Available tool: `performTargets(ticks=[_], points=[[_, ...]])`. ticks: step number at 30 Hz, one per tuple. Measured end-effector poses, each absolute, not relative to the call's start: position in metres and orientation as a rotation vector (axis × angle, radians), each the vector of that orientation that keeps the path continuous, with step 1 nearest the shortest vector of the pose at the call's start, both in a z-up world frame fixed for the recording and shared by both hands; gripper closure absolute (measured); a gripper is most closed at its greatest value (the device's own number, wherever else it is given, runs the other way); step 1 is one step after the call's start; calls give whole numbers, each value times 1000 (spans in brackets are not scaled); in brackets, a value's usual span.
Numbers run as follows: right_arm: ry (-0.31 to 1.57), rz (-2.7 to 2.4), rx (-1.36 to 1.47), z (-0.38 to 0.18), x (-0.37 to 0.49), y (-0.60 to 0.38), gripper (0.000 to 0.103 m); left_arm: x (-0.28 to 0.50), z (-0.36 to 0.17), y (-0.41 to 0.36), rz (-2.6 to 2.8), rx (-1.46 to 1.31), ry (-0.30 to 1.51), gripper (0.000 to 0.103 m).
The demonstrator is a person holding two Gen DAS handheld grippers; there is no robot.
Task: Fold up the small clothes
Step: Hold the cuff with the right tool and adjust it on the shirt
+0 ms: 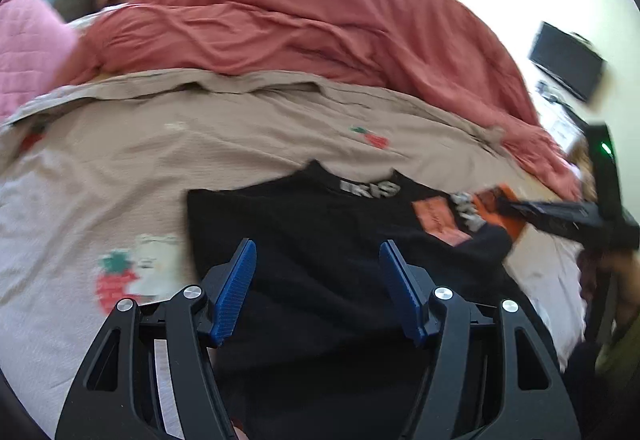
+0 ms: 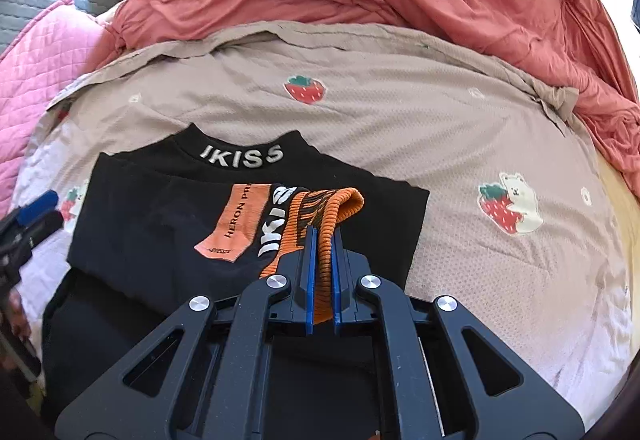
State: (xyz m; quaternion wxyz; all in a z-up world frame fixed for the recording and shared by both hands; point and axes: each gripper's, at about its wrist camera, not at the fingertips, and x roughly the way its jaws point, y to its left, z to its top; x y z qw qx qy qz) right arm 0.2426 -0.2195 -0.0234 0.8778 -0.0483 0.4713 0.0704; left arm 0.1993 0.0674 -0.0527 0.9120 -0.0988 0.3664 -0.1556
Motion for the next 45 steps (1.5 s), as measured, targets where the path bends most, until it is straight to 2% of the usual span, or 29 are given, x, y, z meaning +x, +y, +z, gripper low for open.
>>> performTargets(ticks=[13, 15, 18, 22, 30, 32, 36, 38, 39, 41, 45], points=[[982, 44, -26, -36, 253, -244, 101, 217, -88, 55, -365, -218, 861, 40], [1025, 25, -10, -50, 257, -250, 101, 219, -93, 50, -355, -188, 895, 35], [1022, 15, 46, -53, 251, -261, 100, 218, -100, 47, -346, -158, 917, 35], [1007, 32, 108, -50, 243, -274, 80, 216, -93, 46, -357, -166, 903, 34], [1074, 124, 118, -70, 250, -265, 75, 213, -88, 44, -303, -93, 894, 34], [1100, 109, 82, -80, 255, -260, 67, 214, -91, 45, -299, -90, 906, 34], [1110, 109, 106, -92, 260, -255, 58, 215, -93, 43, -296, -72, 911, 34], [1104, 161, 160, -94, 260, -253, 65, 215, -93, 42, -298, -74, 909, 34], [1108, 176, 175, -94, 260, -251, 73, 214, -94, 42, -299, -76, 910, 34], [1099, 190, 148, -92, 258, -243, 99, 214, -93, 42, -300, -70, 908, 34], [1021, 204, 72, -70, 251, -238, 101, 212, -84, 43, -295, -59, 881, 34]])
